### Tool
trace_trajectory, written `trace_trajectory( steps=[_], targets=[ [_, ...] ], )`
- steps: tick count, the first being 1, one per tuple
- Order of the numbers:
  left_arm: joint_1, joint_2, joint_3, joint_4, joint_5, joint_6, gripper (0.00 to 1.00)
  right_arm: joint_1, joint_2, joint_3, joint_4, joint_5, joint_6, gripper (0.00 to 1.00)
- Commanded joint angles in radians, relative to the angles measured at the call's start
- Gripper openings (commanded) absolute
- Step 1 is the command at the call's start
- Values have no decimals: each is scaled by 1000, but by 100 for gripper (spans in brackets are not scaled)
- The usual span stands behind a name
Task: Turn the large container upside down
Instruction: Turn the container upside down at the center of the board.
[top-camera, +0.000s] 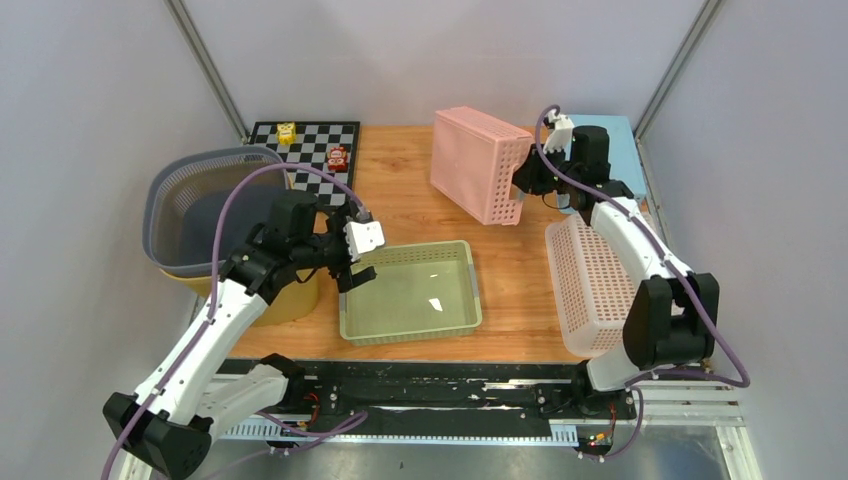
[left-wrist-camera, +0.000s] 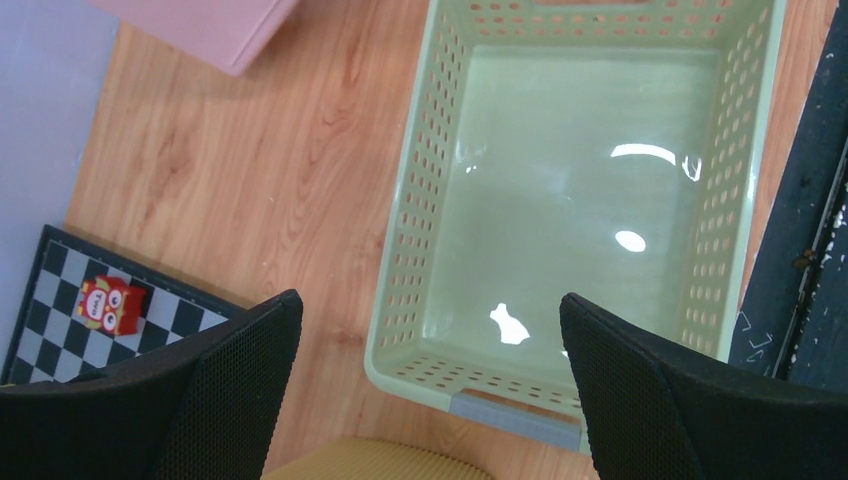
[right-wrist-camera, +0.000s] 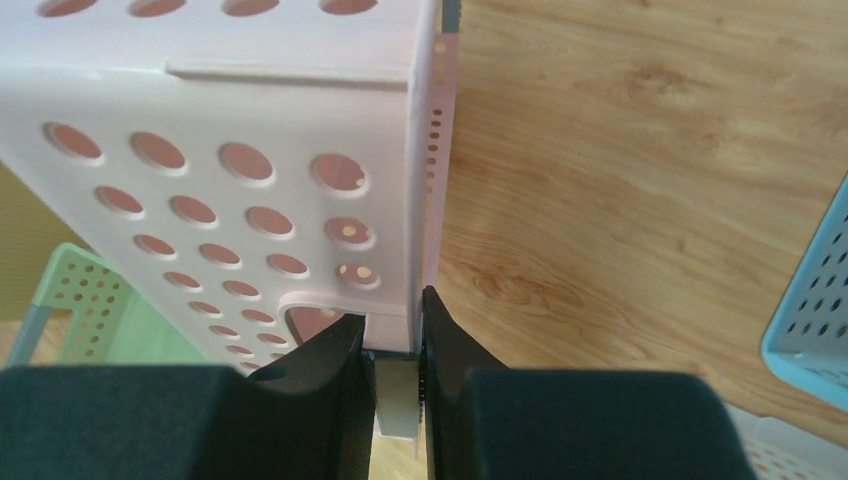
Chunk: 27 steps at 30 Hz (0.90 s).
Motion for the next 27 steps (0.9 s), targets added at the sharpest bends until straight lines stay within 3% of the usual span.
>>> trace_trajectory(
  steps=[1,14,27],
  targets=[
    [12,-14,-31,13,33,23,100,-33,51,36,37,-47,130,3],
    [15,-114,-126,63,58,-10,100,-63,166,9,24,22,323,3],
    [20,-120,-154,81,67,-18,100,-64,219,-95,169,13,483,13]
  ],
)
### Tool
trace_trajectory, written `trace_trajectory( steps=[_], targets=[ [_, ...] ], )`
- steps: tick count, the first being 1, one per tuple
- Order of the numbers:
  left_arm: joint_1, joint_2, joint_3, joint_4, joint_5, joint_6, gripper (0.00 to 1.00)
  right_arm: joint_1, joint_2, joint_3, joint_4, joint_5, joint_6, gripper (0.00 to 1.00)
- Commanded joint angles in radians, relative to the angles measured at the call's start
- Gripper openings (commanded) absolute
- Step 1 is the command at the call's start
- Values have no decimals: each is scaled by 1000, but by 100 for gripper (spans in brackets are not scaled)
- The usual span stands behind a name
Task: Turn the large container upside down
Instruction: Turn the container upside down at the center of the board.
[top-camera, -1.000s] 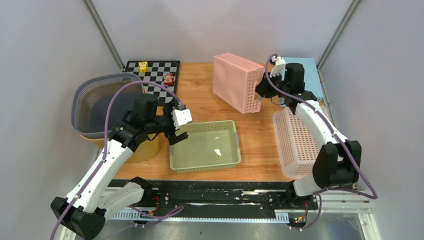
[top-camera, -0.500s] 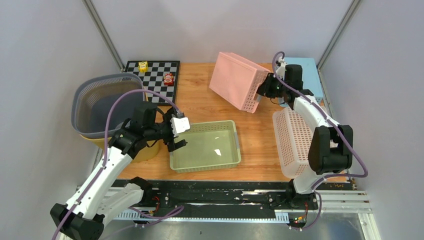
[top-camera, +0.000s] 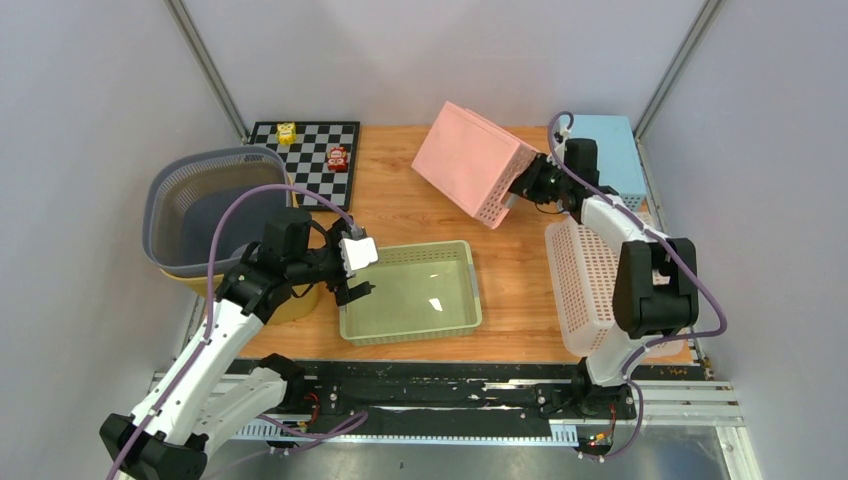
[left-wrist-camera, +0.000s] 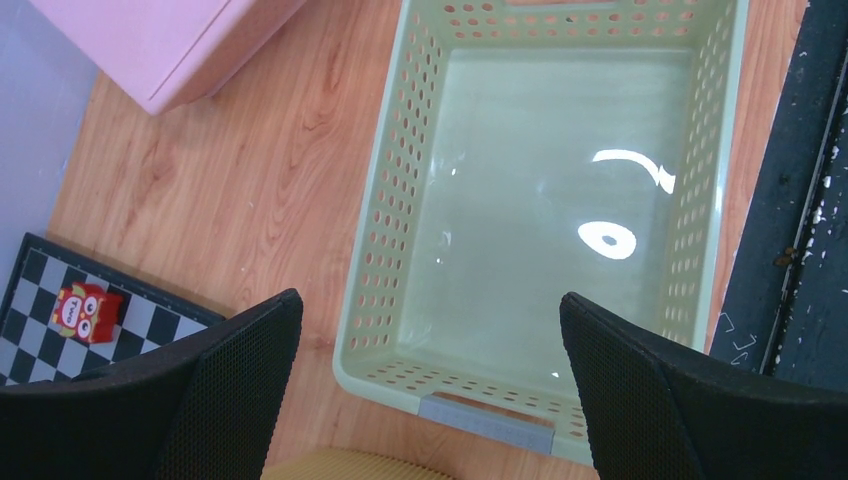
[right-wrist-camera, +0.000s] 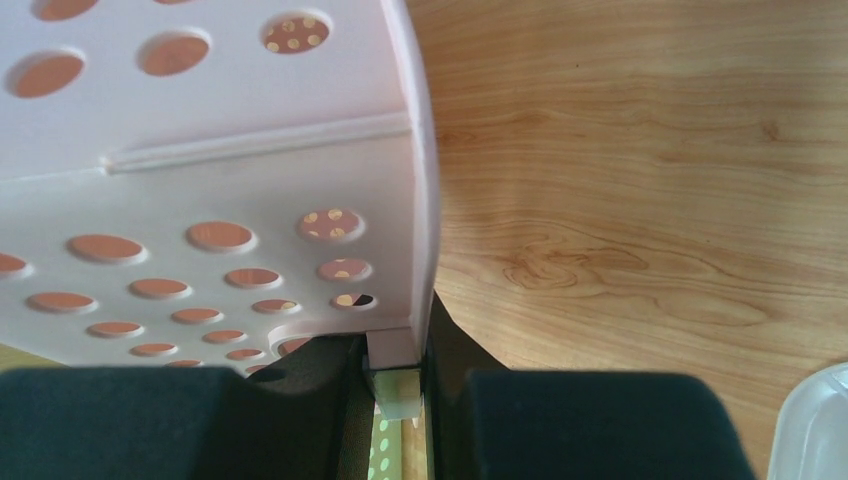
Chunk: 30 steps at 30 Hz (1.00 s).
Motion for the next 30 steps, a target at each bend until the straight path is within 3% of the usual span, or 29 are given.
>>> trace_trajectory(
  steps=[1,11,30],
  targets=[
    [8,-6,-15,25,23,-9,100,-13,25,-79,76,2,80,14],
    [10,-1,-18,28,31,-8,100,-13,54,-194,291,-58,177,26],
    [10,-3,-20,27,38,-5,100,-24,106,-233,318,-47,166,42]
  ],
)
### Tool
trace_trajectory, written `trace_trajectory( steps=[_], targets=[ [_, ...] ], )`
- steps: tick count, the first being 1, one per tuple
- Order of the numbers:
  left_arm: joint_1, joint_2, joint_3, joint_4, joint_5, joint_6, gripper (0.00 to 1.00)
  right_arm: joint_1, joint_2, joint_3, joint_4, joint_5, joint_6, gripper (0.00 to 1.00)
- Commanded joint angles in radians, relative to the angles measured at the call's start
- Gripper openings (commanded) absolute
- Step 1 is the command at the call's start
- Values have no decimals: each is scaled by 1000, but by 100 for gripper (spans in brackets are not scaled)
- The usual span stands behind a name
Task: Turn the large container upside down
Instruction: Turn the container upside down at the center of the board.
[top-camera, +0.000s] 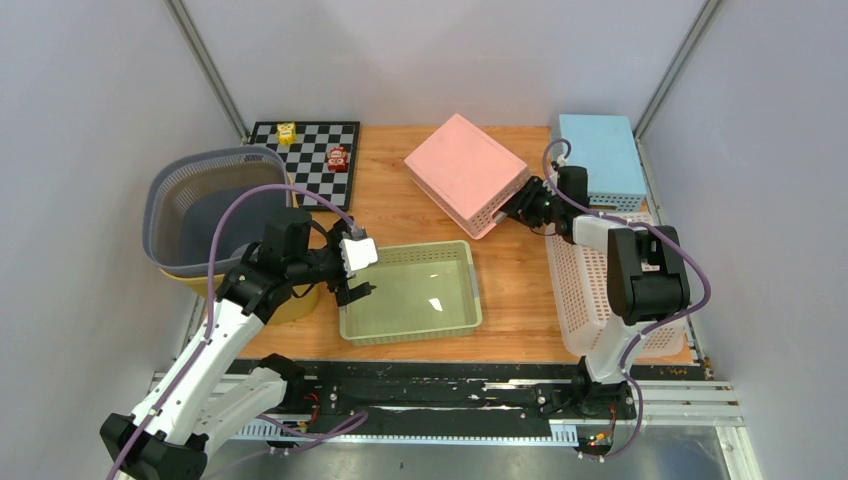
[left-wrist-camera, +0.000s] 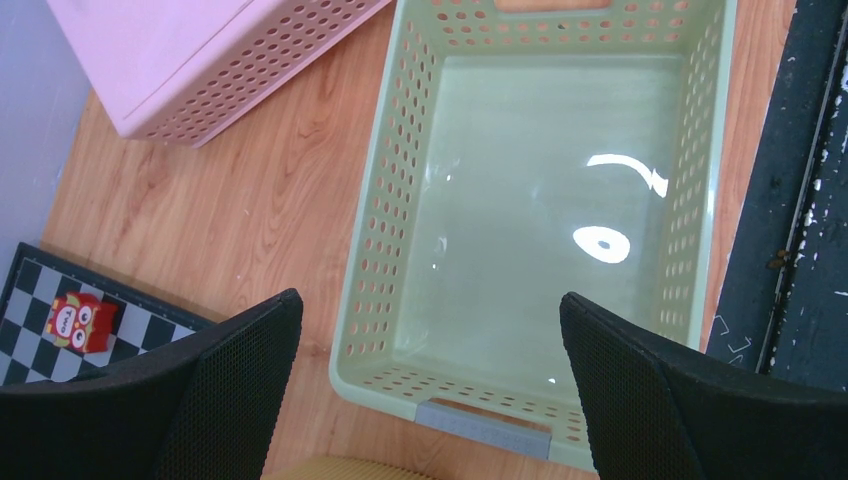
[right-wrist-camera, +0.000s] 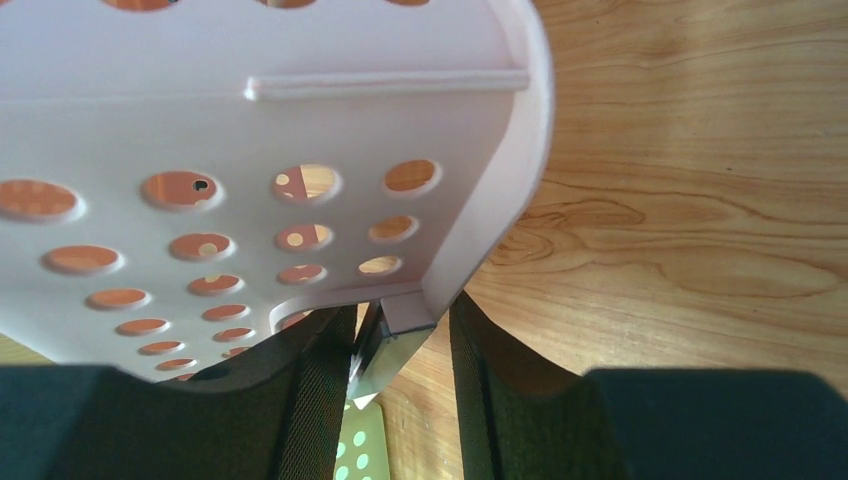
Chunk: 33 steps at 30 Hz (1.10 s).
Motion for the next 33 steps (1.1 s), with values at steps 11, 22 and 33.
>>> trace_trajectory(
  steps=[11,22,33],
  targets=[
    [9,-4,-14,20,22,-3,100,-34,-18,-54,48,-30,29,44],
    [9,-4,-13,17,24,-2,100,-43,-79,-77,74,-52,66,44],
    [8,-4,-13,13,28,1,100,-43,-165,-2,-70,-39,-32,43]
  ],
)
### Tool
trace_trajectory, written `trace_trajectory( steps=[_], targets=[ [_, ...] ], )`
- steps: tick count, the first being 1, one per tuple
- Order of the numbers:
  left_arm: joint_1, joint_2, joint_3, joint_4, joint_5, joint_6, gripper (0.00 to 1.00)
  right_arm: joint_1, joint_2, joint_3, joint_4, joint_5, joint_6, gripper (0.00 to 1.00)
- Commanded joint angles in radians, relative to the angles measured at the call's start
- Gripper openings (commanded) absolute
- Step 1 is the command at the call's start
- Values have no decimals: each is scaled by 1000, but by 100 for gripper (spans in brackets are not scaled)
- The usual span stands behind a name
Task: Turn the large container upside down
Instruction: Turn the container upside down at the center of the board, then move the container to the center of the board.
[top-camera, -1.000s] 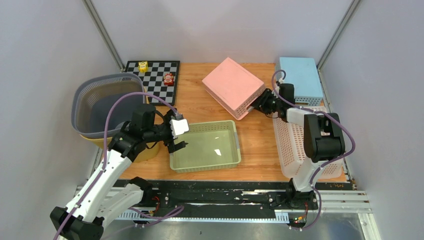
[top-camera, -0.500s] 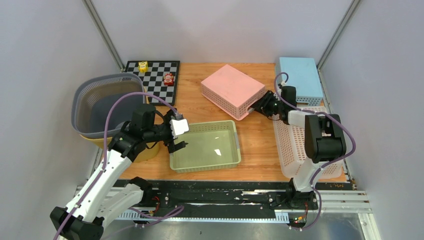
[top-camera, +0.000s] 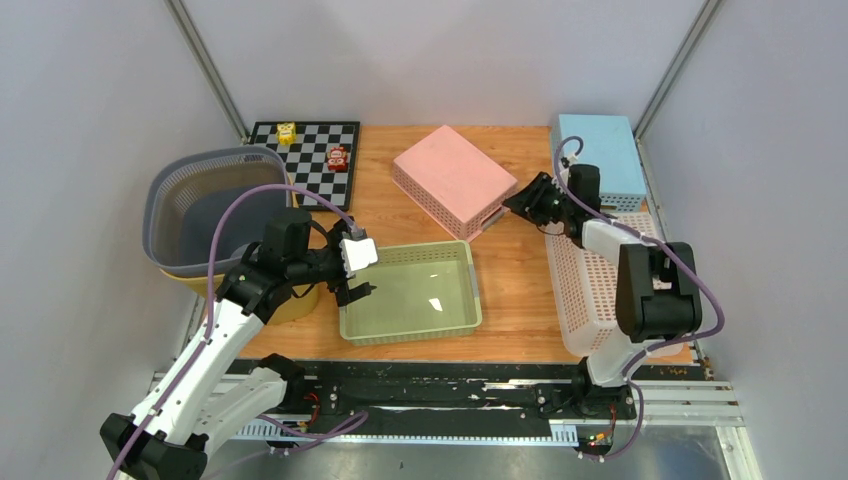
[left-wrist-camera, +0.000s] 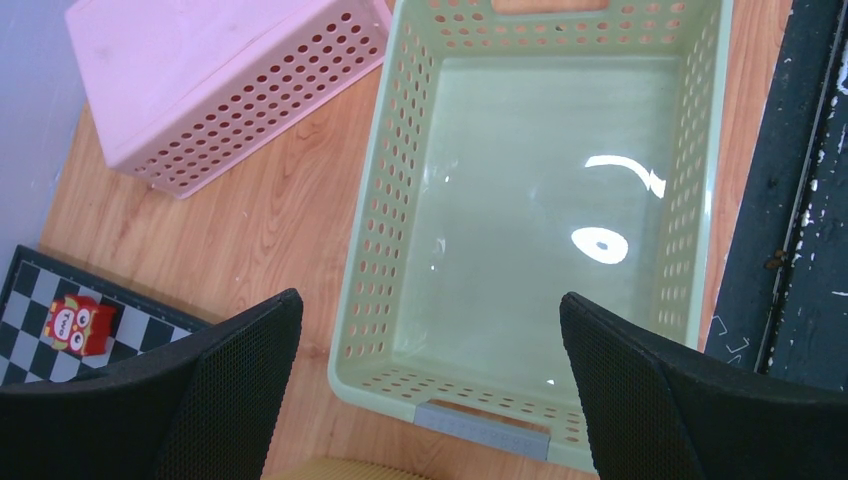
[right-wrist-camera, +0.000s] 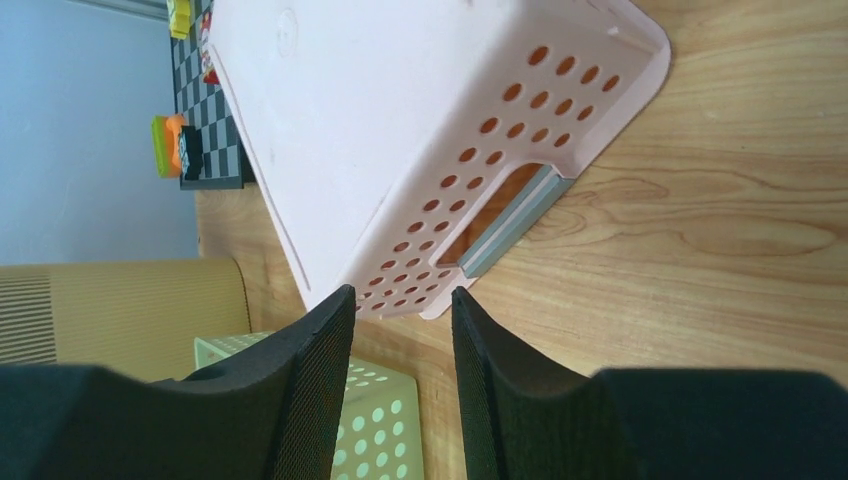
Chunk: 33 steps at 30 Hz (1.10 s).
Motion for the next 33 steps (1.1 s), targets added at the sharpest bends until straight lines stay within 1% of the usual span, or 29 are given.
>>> trace_trajectory(
  steps=[1,7,9,13,20,26,31,33],
  targets=[
    [9,-3,-13,13,24,3,100,-15,-70,69,-88,-7,-79,43],
    [9,0,-13,11,32,5,100,-9,-111,163,-169,20,-178,44],
    [9,3,-13,8,35,5,100,-1,-95,235,-223,50,-238,45],
    [9,6,-13,3,38,8,100,10,0,394,-340,68,-374,49],
    [9,12,-15,-1,36,14,100,30,216,671,-503,53,-503,54],
    [9,21,-17,-3,34,21,100,52,362,831,-527,57,-553,59],
    [9,24,-22,-2,29,25,100,57,455,924,-530,44,-547,60],
    [9,26,-23,-1,27,26,100,58,483,932,-532,39,-542,60]
  ],
)
